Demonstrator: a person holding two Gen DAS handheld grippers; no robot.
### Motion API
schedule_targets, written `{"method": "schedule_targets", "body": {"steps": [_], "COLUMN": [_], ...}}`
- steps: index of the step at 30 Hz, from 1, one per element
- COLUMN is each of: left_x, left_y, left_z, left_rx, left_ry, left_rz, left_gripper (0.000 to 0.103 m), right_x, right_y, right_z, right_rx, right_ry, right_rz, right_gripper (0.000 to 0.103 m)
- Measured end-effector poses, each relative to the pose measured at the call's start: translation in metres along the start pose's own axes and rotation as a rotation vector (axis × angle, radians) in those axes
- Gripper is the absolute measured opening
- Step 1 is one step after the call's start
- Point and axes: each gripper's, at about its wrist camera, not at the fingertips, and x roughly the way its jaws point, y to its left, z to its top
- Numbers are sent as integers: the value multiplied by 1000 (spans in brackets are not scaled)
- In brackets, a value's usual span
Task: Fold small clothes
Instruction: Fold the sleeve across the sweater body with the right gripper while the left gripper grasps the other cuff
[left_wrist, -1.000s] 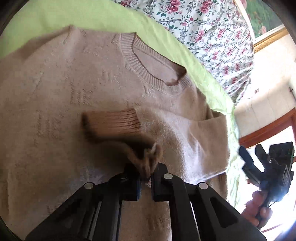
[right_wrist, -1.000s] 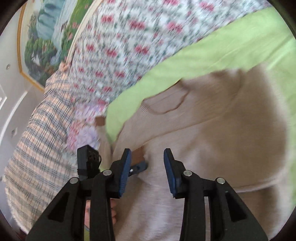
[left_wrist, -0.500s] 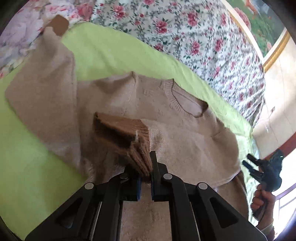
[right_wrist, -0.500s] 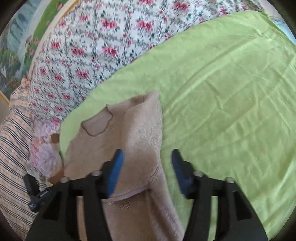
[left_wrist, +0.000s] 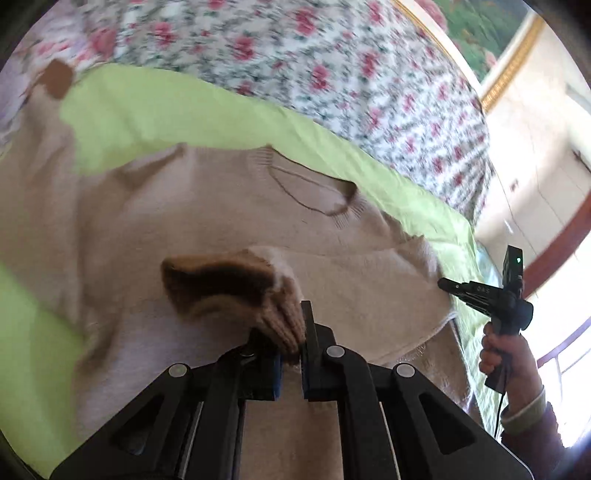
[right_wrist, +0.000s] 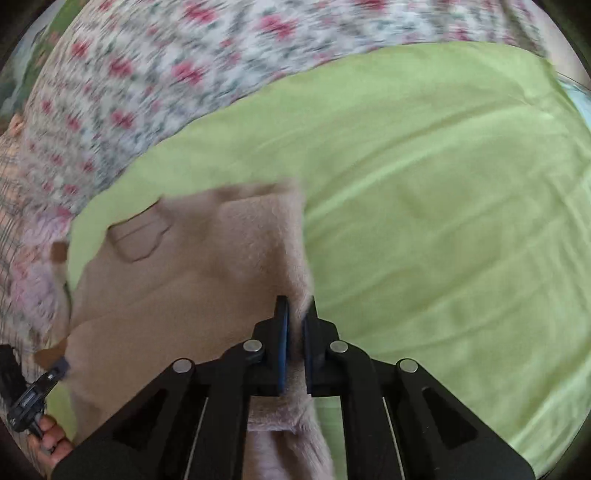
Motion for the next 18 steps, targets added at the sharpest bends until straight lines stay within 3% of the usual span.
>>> {"method": "schedule_targets", "body": {"steps": [2, 4, 5, 6, 8, 9, 10, 13, 14, 15, 16, 18], "left_x": [13, 25, 26, 24, 23, 23, 25, 32, 35, 38, 38, 29], "left_y": [-1, 6, 10, 15, 23, 28, 34, 37, 35, 29, 23, 7], "left_z": [-4, -8, -10, -12, -12, -11, -9, -4, -3, -3, -1, 1], "left_rx": [20, -2, -16, -39, -65, -87, -116, -123, -102, -71, -44, 42], "left_ry": [31, 92, 102, 102, 101, 106, 110, 104, 103, 116, 114, 35], "left_rz": [37, 37, 29, 21, 17, 11, 9, 0, 5, 8, 29, 80], "left_gripper": [6, 7, 7, 9, 18, 32, 41, 33, 23, 3, 4, 4], "right_x": [9, 2, -2, -6, -10, -9, -5, 28, 41, 52, 54, 46], "right_y": [-6, -1, 2, 6, 14, 20, 21, 28, 27, 27, 25, 18], "right_z": [-7, -8, -8, -6, 0, 4, 8, 23, 25, 29, 34, 43], "right_rx": [9, -4, -14, -22, -41, -64, -80, -101, -110, -113, -101, -77], "right_ry": [49, 20, 5, -13, -68, -97, -104, -43, 4, 36, 32, -36], "right_rz": [12, 21, 26, 41, 62, 39, 20, -27, -51, -69, -81, -91], "right_gripper": [5, 6, 14, 23, 81, 85, 85, 85, 62, 29, 8, 8]}}
